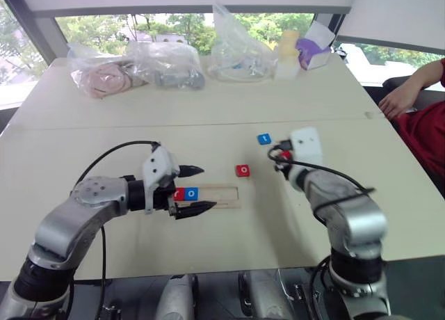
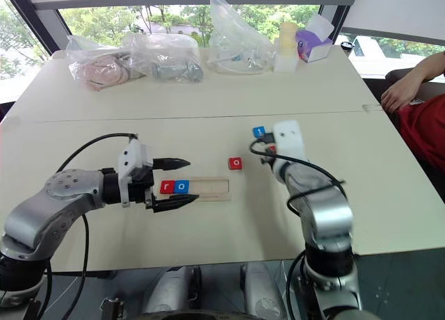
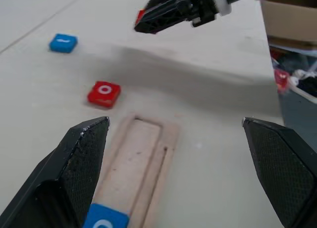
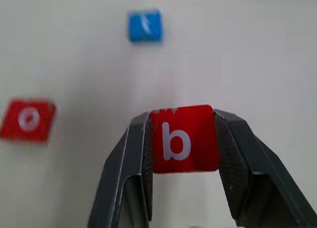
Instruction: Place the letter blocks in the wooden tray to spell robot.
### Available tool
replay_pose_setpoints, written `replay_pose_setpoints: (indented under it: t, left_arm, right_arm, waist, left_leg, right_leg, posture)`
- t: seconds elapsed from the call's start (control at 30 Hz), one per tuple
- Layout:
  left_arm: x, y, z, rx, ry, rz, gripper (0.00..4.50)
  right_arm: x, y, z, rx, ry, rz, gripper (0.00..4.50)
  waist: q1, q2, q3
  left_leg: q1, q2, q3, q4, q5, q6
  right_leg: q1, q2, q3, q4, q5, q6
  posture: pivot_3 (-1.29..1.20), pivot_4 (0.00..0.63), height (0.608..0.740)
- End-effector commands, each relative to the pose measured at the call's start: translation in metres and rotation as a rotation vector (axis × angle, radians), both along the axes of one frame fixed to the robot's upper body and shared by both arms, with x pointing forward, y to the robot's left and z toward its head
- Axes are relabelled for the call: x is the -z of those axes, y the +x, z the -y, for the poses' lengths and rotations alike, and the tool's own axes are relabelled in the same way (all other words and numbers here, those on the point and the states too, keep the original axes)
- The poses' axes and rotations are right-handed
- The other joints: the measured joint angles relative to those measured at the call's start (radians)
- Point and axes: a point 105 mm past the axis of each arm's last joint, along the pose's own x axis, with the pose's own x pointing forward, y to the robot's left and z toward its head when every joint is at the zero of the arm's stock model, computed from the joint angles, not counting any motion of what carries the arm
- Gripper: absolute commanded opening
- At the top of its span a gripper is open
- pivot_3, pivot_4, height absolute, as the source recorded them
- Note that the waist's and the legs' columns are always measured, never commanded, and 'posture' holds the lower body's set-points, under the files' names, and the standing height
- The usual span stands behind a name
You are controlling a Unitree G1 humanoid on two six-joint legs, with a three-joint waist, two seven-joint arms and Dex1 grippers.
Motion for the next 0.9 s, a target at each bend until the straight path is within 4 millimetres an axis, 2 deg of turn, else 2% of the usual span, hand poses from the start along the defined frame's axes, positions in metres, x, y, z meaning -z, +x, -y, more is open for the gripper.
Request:
replay_pose_setpoints:
  t: [0.03,0.17,0.37,0.57,0.6,0.63,0.73,0.8,0.9]
  left_arm:
    - [-0.001,0.004,0.001,0.03,0.017,0.031,4.5]
    - [-0.003,0.012,0.003,0.04,0.001,0.03,4.5]
    - [-0.001,0.013,0.004,0.053,0.01,0.026,4.5]
    - [-0.001,0.015,-0.001,0.034,0.019,0.032,4.5]
    - [-0.001,0.016,-0.002,0.03,0.021,0.032,4.5]
    - [-0.001,0.016,-0.003,0.027,0.023,0.032,4.5]
    - [-0.004,0.016,-0.008,0.019,0.026,0.028,4.5]
    - [-0.006,0.015,-0.012,0.021,0.023,0.019,4.5]
    - [-0.01,0.007,-0.015,0.063,0.029,-0.016,4.5]
  right_arm:
    - [0.009,-0.019,0.007,0.138,0.182,-0.037,1.16]
    - [0.014,-0.022,0.003,0.161,0.225,-0.055,1.16]
    - [0.033,-0.029,-0.002,0.167,0.242,-0.134,1.16]
    - [0.033,-0.028,-0.004,0.164,0.257,-0.136,4.13]
    - [0.032,-0.027,-0.003,0.165,0.247,-0.133,4.44]
    - [0.031,-0.026,-0.001,0.166,0.238,-0.128,4.44]
    - [0.005,-0.014,0.021,0.111,0.074,-0.028,4.44]
    - [-0.013,-0.005,0.037,0.071,0.027,0.046,4.44]
    - [-0.042,0.006,0.039,-0.14,0.025,0.187,4.44]
  waist:
    - [0.0,0.0,0.0]
    - [0.0,0.002,0.001]
    - [0.0,0.002,0.001]
    - [0.001,0.002,0.001]
    - [0.0,0.002,0.001]
    - [0.0,0.002,0.001]
    - [-0.001,0.002,0.001]
    - [-0.001,0.002,0.002]
    - [0.0,0.001,0.002]
  left_leg:
    - [0.002,0.001,0.0,0.0,0.0,0.0]
    - [0.003,0.006,-0.001,0.0,0.0,-0.001]
    - [0.002,0.008,0.0,0.0,0.001,-0.001]
    - [-0.004,0.005,0.001,-0.003,0.001,-0.001]
    - [-0.004,0.005,0.001,-0.003,0.001,-0.001]
    - [-0.004,0.005,0.001,-0.004,0.001,-0.001]
    - [-0.004,0.005,0.001,-0.004,0.001,-0.001]
    - [-0.004,0.004,0.002,-0.003,0.001,-0.002]
    - [-0.003,0.004,0.002,-0.001,0.001,-0.002]
  right_leg:
    - [0.001,0.003,0.0,-0.001,0.001,-0.002]
    - [0.0,0.003,0.001,-0.001,0.004,-0.007]
    - [-0.001,0.003,0.001,-0.003,0.004,-0.008]
    - [-0.007,0.005,0.001,-0.002,0.003,-0.005]
    - [-0.007,0.005,0.001,-0.002,0.003,-0.005]
    - [-0.007,0.005,0.001,-0.002,0.003,-0.005]
    - [-0.007,0.005,0.001,-0.002,0.003,-0.005]
    - [-0.007,0.004,0.002,-0.002,0.003,-0.005]
    - [-0.006,0.004,0.002,-0.003,0.003,-0.005]
  posture:
    - [0.0,0.15,0.735]
    - [0.0,0.15,0.735]
    - [0.0,0.15,0.735]
    - [0.0,0.15,0.735]
    - [0.0,0.15,0.735]
    - [0.0,0.15,0.735]
    - [0.0,0.15,0.735]
    - [0.0,0.15,0.735]
    - [0.0,0.15,0.735]
